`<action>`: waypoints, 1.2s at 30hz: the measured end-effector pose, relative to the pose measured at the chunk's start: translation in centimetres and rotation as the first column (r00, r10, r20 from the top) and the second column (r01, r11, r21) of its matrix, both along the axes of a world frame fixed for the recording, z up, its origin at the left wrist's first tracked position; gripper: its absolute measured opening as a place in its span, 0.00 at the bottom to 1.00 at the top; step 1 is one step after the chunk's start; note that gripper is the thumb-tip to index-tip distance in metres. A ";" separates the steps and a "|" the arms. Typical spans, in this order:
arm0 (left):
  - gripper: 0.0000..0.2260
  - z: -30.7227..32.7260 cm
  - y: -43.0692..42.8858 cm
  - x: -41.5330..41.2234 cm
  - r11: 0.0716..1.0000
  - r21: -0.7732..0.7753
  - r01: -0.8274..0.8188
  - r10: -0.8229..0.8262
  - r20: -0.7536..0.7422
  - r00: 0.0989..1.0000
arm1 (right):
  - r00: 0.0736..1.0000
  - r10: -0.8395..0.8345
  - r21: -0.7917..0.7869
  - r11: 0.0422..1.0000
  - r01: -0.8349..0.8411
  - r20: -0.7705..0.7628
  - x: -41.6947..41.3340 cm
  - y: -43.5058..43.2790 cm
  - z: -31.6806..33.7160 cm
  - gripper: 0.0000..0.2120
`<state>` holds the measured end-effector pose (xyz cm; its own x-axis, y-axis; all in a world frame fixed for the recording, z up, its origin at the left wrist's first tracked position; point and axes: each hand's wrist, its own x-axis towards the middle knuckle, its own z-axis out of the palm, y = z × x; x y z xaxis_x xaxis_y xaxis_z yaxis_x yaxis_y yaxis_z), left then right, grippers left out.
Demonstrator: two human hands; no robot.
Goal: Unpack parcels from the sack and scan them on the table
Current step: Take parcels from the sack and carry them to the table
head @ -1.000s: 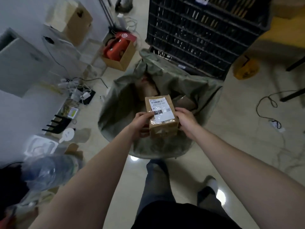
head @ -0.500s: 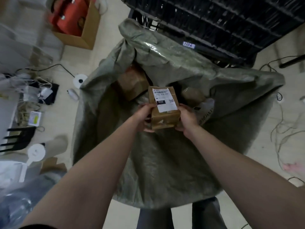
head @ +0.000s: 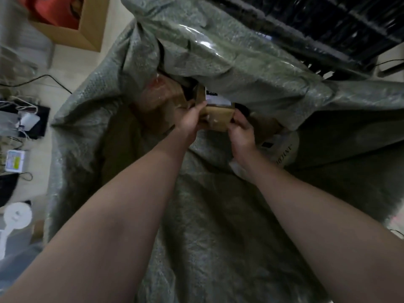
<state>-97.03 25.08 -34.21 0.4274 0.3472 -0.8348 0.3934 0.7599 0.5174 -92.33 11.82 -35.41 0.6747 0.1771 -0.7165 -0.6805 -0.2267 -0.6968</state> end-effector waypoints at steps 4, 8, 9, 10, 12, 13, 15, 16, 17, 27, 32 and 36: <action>0.21 -2.6 -1.5 -2.1 0.972 0.043 -0.230 0.231 -0.045 0.972 | 0.993 0.094 -0.072 0.992 -0.099 -0.075 -0.9 0.0 -1.5 0.25; 0.15 -3.4 -1.7 -3.7 0.975 -0.086 -0.206 0.194 -0.134 0.972 | 0.988 0.092 -0.110 0.988 -0.106 -0.124 -1.1 0.3 -2.5 0.27; 0.11 -3.5 -1.4 -3.8 0.980 -0.131 -0.152 0.134 -0.136 0.982 | 0.985 0.068 -0.109 0.990 -0.086 -0.159 -0.9 0.5 -2.7 0.29; 0.07 -3.7 -1.0 -3.9 0.980 -0.162 -0.116 0.096 -0.126 0.987 | 0.980 0.061 -0.122 0.989 -0.085 -0.187 -0.7 0.8 -2.9 0.30; 0.07 -3.7 -0.7 -4.0 0.982 -0.169 -0.082 0.065 -0.102 0.993 | 0.974 0.064 -0.160 0.982 -0.100 -0.215 -0.4 1.0 -2.9 0.26; 0.08 -3.8 -0.6 -4.2 0.988 -0.140 -0.068 0.058 -0.078 0.995 | 0.978 0.035 -0.155 0.986 -0.067 -0.205 -0.2 1.0 -3.0 0.24; 0.14 -4.1 -0.4 -4.4 0.997 -0.056 -0.053 0.054 0.012 0.998 | 0.989 -0.061 -0.089 0.995 0.049 -0.138 0.0 1.0 -2.9 0.22; 0.16 -4.4 -0.3 -4.5 0.998 -0.025 -0.058 0.060 0.074 0.995 | 0.992 -0.094 -0.038 0.995 0.091 -0.088 0.0 1.0 -2.8 0.22; 0.17 -4.5 -0.2 -4.3 0.997 -0.011 -0.075 0.075 0.129 0.989 | 0.994 -0.108 0.004 0.994 0.109 -0.029 0.0 1.0 -2.8 0.22; 0.22 -6.6 -1.1 -3.8 0.981 0.171 -0.093 0.085 0.059 0.995 | 0.984 0.008 -0.033 0.999 -0.002 0.178 -0.4 0.2 -4.8 0.23; 0.20 -6.7 -1.5 -3.5 0.979 0.204 -0.014 0.015 -0.008 1.000 | 0.962 0.146 -0.153 0.982 -0.112 0.231 -1.7 -0.6 -6.1 0.24; 0.16 -6.6 -1.8 -4.1 0.997 0.047 0.054 -0.044 -0.190 0.981 | 0.985 0.145 -0.125 0.983 -0.132 0.096 -2.2 -0.3 -6.3 0.25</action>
